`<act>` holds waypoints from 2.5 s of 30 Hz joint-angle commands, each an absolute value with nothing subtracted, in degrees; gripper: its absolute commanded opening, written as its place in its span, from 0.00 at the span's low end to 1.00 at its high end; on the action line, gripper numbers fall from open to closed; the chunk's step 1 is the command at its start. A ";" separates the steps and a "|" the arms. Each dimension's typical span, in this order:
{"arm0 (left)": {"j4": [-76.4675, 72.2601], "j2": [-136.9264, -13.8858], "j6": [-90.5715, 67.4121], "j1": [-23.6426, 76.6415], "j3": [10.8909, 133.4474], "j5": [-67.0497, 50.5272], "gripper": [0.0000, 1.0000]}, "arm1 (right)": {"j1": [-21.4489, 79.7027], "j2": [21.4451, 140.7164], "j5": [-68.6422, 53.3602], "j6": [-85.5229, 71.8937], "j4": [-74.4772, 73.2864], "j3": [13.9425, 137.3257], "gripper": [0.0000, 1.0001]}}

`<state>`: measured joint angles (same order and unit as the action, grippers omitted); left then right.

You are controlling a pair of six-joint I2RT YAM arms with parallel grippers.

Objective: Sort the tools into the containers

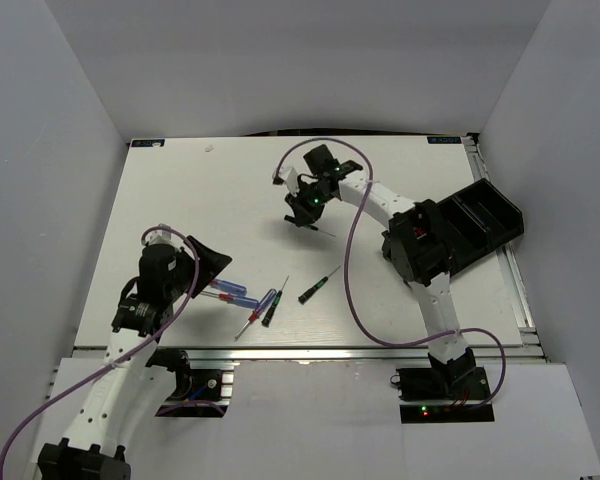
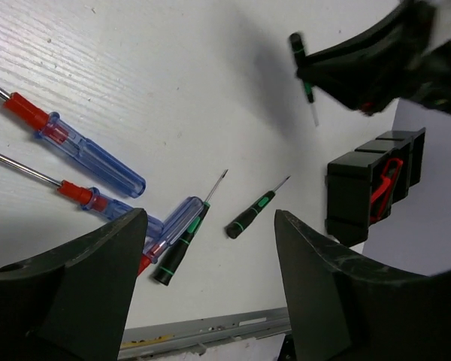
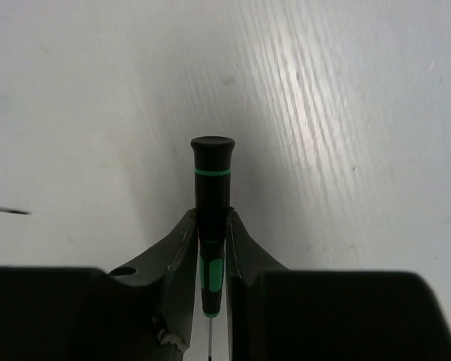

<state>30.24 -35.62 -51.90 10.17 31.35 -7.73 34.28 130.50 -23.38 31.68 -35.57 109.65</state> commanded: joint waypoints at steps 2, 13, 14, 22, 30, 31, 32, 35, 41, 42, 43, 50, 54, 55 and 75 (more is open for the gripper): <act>27.96 -38.14 -49.40 9.76 31.11 -11.24 0.81 | 33.05 122.27 -39.37 32.78 -41.22 118.82 0.00; 22.50 -50.00 -35.25 9.76 33.13 -22.93 0.90 | 15.13 100.74 -31.67 46.31 -49.48 104.81 0.00; 22.41 -51.31 -33.33 9.93 34.09 -24.07 0.88 | 11.98 99.33 -30.07 48.23 -50.00 103.29 0.00; 21.09 -63.26 -27.95 14.49 39.37 -24.44 0.85 | -6.13 92.73 -19.61 48.25 -51.95 92.04 0.00; 21.71 -69.87 -25.05 21.61 43.50 -22.24 0.77 | -9.05 100.09 -14.07 47.90 -46.32 87.62 0.00; 22.14 -69.96 -24.87 21.80 43.94 -22.06 0.75 | -9.14 100.54 -12.50 47.55 -45.01 87.45 0.00; 22.24 -69.96 -24.79 21.97 44.12 -22.06 0.74 | -9.14 101.50 -11.96 47.46 -44.74 87.36 0.00; 22.15 -70.13 -24.87 23.37 44.21 -22.32 0.70 | -9.32 102.91 -10.99 47.73 -44.04 87.01 0.05; 22.15 -72.15 -25.93 28.02 45.09 -21.01 0.67 | -10.19 104.94 -9.49 47.55 -43.42 87.01 0.21; 22.15 -73.03 -26.10 28.82 45.35 -20.66 0.67 | -10.46 105.12 -9.58 47.55 -43.68 87.19 0.34; 22.24 -73.56 -26.19 29.44 45.61 -20.22 0.67 | -10.63 105.20 -9.84 47.72 -43.94 87.71 0.42; 25.13 -79.62 -28.47 36.46 51.40 -12.67 0.57 | -11.69 98.90 -26.22 49.64 -48.78 91.58 0.79; 25.49 -85.50 -26.64 39.72 56.15 -12.74 0.55 | -11.43 92.47 -41.72 56.50 -50.10 86.06 0.89; 25.75 -86.91 -25.50 40.34 57.38 -12.74 0.56 | -11.34 90.29 -43.84 57.04 -49.58 84.57 0.89; 41.40 -113.82 -22.76 51.42 78.05 5.36 0.33 | -10.99 82.71 -60.38 53.79 -46.93 76.90 0.89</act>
<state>38.30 -112.57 -22.74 51.40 77.67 1.80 -11.22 84.77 -57.12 54.37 -47.40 76.27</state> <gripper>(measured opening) 0.347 0.895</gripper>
